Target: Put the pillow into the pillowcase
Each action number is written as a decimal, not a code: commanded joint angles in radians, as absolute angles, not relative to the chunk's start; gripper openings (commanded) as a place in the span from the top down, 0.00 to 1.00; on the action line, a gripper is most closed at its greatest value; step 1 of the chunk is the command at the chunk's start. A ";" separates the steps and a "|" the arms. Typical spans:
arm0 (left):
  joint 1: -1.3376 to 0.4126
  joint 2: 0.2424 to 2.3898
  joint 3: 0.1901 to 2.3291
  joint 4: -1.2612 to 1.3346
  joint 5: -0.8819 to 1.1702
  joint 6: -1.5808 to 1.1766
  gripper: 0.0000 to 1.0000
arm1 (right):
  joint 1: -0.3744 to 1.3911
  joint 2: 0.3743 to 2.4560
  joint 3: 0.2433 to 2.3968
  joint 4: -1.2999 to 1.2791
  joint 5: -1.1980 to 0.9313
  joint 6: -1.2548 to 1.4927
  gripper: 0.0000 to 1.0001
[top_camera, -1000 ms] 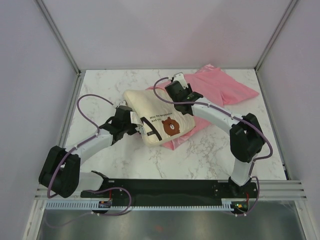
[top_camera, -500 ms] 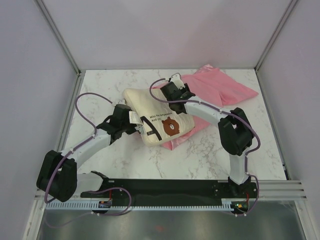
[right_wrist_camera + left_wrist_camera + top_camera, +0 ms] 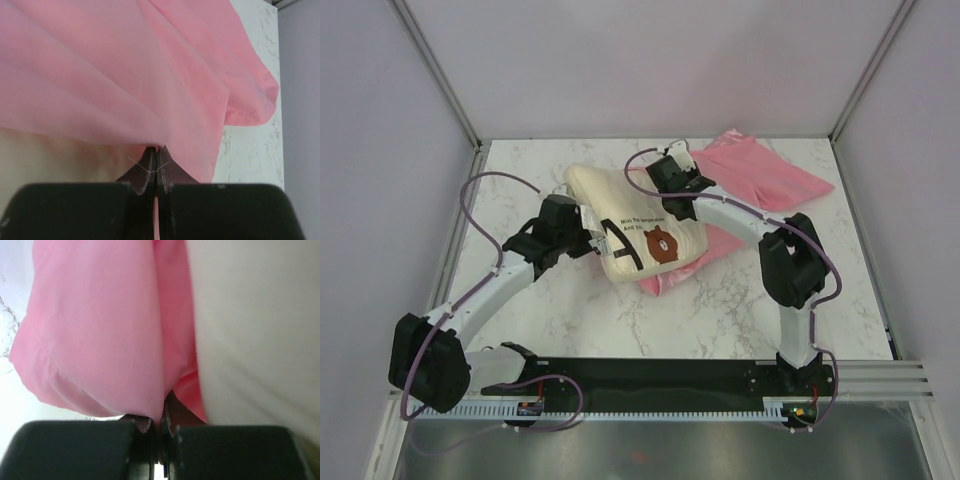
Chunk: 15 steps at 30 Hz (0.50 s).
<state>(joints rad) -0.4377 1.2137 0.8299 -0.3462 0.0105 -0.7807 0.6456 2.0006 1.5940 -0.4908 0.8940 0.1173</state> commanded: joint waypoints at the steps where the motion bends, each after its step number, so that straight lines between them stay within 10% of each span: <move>1: -0.431 1.164 1.001 -0.429 0.031 -0.701 0.98 | 0.646 1.830 1.658 -0.497 0.757 0.159 1.00; 15: -0.431 1.207 1.894 -0.853 0.109 -0.667 0.98 | 0.634 1.456 2.077 -0.660 0.204 0.325 1.00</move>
